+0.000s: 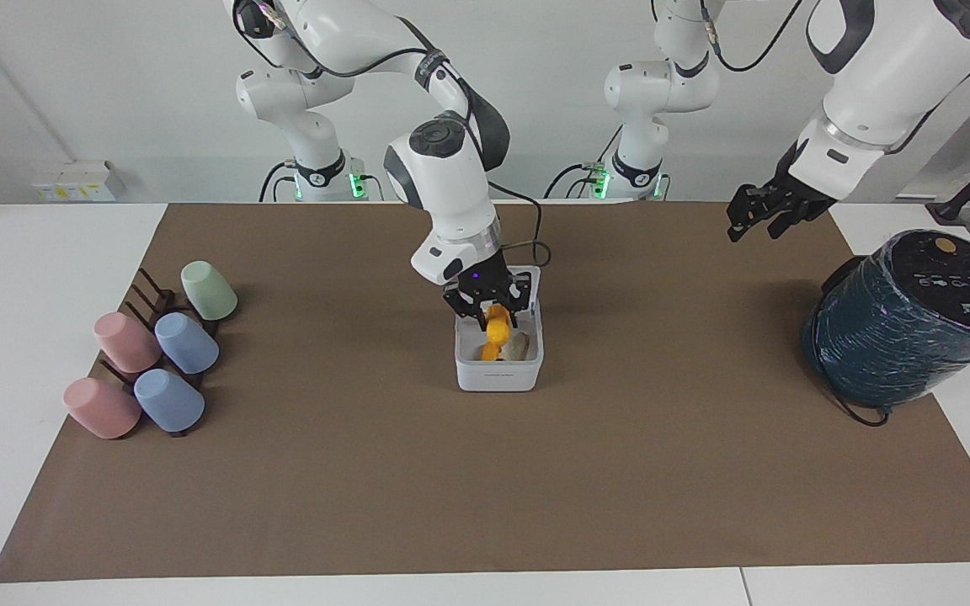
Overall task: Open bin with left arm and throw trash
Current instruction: 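Release the corn into the bin while the left gripper withdraws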
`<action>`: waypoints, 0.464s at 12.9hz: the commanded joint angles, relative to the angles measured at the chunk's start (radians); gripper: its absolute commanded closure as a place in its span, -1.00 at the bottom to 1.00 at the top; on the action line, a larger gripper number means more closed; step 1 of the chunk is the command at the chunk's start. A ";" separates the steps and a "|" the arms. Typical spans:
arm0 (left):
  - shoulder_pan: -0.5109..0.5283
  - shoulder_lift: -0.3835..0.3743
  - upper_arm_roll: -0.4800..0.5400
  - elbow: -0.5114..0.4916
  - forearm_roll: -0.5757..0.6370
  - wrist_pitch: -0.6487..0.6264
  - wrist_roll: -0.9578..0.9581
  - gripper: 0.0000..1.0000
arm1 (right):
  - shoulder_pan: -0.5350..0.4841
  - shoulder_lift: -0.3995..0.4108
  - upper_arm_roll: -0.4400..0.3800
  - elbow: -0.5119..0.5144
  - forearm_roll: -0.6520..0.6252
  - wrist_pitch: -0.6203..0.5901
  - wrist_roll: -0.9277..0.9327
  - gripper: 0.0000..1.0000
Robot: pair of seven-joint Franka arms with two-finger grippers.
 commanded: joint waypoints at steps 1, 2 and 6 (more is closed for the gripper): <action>-0.004 -0.048 -0.010 -0.022 0.029 -0.073 0.026 -0.35 | -0.010 -0.011 -0.001 -0.003 -0.031 -0.010 0.014 -1.00; -0.007 -0.060 -0.013 -0.025 0.038 -0.084 0.026 -0.35 | -0.014 -0.020 -0.003 -0.004 -0.036 -0.016 0.012 -1.00; -0.007 -0.100 -0.016 -0.118 0.041 0.013 0.030 -0.38 | -0.056 -0.074 -0.011 -0.003 -0.038 -0.022 0.014 -1.00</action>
